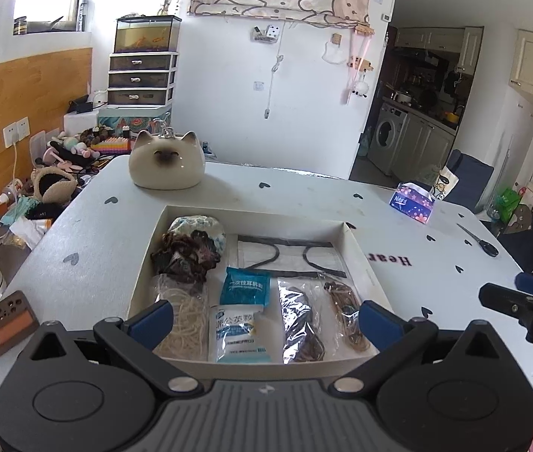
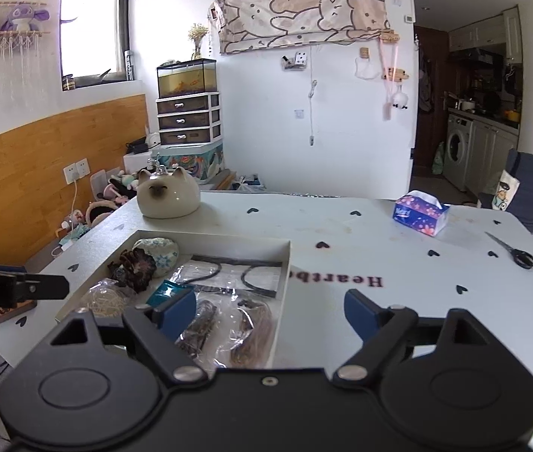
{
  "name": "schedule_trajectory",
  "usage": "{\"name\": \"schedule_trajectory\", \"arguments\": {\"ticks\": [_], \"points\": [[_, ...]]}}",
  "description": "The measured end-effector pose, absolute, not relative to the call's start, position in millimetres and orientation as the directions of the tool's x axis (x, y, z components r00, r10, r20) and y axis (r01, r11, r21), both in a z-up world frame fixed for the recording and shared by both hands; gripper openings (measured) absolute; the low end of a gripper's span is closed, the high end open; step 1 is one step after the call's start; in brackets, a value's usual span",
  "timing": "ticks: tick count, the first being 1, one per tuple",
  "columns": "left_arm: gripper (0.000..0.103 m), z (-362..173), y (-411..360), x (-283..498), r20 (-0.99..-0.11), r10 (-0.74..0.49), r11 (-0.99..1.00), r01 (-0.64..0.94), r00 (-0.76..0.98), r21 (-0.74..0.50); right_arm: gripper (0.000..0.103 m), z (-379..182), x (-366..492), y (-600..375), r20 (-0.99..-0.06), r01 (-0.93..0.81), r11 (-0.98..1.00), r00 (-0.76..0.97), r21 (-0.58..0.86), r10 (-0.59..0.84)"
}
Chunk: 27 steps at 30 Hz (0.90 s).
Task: Organize soft objects
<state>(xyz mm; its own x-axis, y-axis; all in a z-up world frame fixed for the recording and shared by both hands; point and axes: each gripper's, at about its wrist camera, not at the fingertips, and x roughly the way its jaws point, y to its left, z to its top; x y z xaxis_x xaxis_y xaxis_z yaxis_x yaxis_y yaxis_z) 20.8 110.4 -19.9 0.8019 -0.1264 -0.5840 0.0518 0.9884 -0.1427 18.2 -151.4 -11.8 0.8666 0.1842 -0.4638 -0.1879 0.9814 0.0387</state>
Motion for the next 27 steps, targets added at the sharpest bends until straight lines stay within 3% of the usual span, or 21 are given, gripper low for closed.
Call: {"name": "schedule_trajectory", "arguments": {"ticks": [9,27], "points": [[0.103,-21,104,12,-0.575,-0.130,0.989,0.069,0.807,-0.128,0.103,-13,5,-152,-0.463,-0.154,0.988,0.874,0.021,0.146],[0.103,-23,99,12,-0.583,-0.142,0.989,0.086,0.800,-0.123,0.103,-16,2,-158,-0.476,-0.092,0.996,0.875,0.022,0.091]]}}
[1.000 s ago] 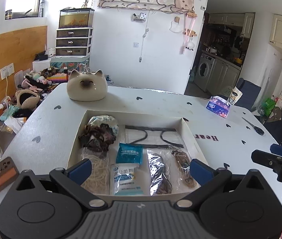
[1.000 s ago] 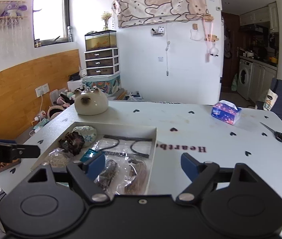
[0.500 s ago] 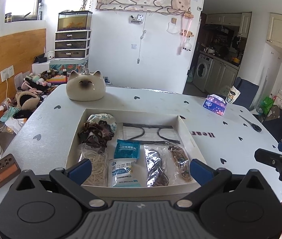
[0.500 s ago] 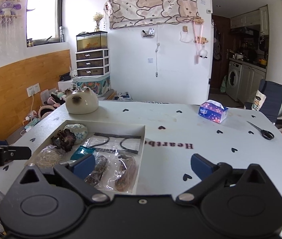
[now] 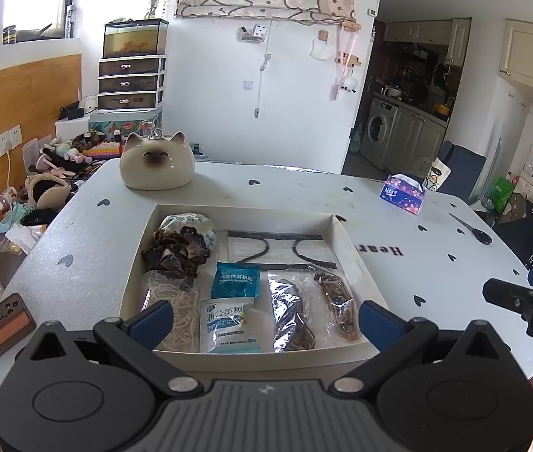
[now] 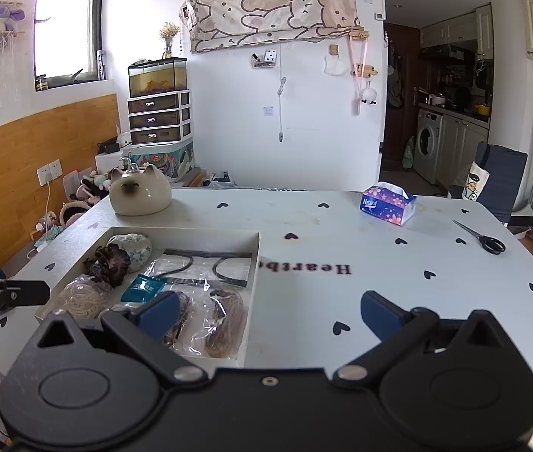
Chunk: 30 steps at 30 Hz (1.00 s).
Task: Organize soft objects
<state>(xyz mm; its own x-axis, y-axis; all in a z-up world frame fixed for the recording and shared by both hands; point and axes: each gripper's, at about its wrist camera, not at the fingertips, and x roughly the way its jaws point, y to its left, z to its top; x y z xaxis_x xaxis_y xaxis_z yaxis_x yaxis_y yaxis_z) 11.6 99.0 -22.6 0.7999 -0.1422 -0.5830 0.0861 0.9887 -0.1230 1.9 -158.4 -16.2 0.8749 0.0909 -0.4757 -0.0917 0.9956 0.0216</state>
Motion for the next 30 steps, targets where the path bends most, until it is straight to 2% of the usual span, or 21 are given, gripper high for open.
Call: {"name": "schedule_trajectory", "arguments": {"ticks": [30], "points": [[0.103,-23.8,101.8,14.7,-0.588,-0.135,0.990,0.080,0.798,-0.120,0.103,-16.8,3.1,-154.8,-0.480,-0.103,0.995,0.871,0.018,0.099]]}}
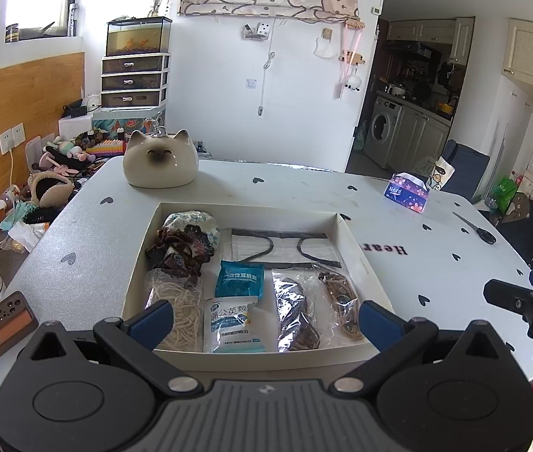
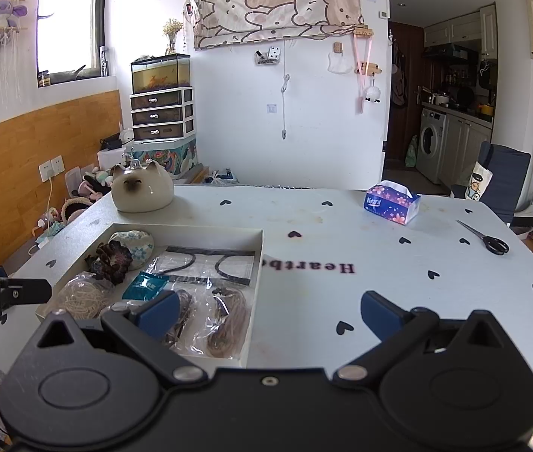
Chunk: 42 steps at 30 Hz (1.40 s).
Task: Organize soft objects
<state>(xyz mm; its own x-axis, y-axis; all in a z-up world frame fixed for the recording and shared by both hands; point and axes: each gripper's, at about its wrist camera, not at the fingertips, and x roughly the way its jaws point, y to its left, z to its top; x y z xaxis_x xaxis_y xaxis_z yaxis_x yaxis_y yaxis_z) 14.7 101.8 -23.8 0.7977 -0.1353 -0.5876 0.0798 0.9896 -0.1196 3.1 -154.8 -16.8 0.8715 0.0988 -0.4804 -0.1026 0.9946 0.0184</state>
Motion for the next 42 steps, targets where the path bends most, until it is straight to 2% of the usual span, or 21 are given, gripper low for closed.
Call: {"name": "schedule_trajectory", "arguments": {"ticks": [42], "points": [[0.103,-26.3,104.8,15.3,-0.590,-0.127,0.991,0.074,0.798,-0.114,0.103,-19.0,3.1,-153.3,-0.485,-0.105,0.994,0.869,0.018,0.100]]}}
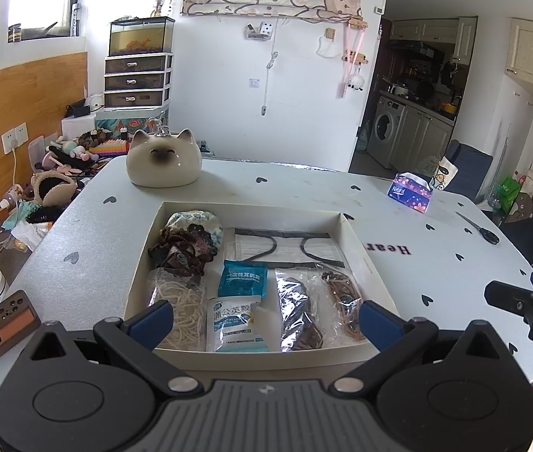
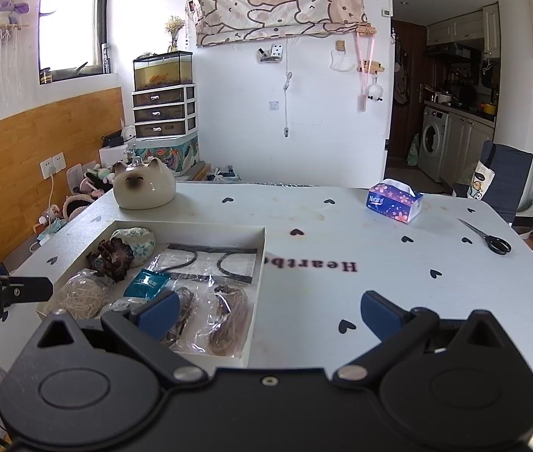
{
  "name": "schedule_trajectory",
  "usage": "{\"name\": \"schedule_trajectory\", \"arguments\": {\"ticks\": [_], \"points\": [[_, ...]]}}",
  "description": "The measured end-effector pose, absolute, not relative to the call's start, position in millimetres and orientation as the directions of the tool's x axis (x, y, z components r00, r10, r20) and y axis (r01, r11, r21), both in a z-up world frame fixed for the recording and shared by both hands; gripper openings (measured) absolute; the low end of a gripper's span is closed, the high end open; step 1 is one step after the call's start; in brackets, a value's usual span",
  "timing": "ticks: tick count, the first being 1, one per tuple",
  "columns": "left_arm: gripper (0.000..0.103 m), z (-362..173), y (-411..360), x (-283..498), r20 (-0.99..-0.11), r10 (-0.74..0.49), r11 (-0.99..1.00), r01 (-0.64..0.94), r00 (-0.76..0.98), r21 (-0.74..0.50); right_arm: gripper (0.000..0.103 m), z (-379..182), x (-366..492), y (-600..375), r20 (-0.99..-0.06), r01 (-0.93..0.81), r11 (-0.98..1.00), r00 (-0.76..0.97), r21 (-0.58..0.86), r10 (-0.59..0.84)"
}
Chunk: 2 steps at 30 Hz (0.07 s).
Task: Organize soft objects
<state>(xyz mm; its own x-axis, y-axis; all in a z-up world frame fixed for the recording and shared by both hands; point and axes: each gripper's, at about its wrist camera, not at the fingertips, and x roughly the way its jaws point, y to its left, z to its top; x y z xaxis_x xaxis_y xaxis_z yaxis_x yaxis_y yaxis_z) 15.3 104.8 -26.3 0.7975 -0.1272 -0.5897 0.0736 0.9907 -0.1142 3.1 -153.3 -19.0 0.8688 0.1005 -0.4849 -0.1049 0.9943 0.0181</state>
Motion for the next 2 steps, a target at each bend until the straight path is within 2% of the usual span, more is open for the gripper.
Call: {"name": "schedule_trajectory", "arguments": {"ticks": [2], "points": [[0.103,-27.5,106.4,14.9,-0.591,-0.126,0.991,0.072,0.797,-0.114,0.103,-18.9,3.1,-153.2,-0.485,-0.105,0.994,0.869,0.018,0.101]]}}
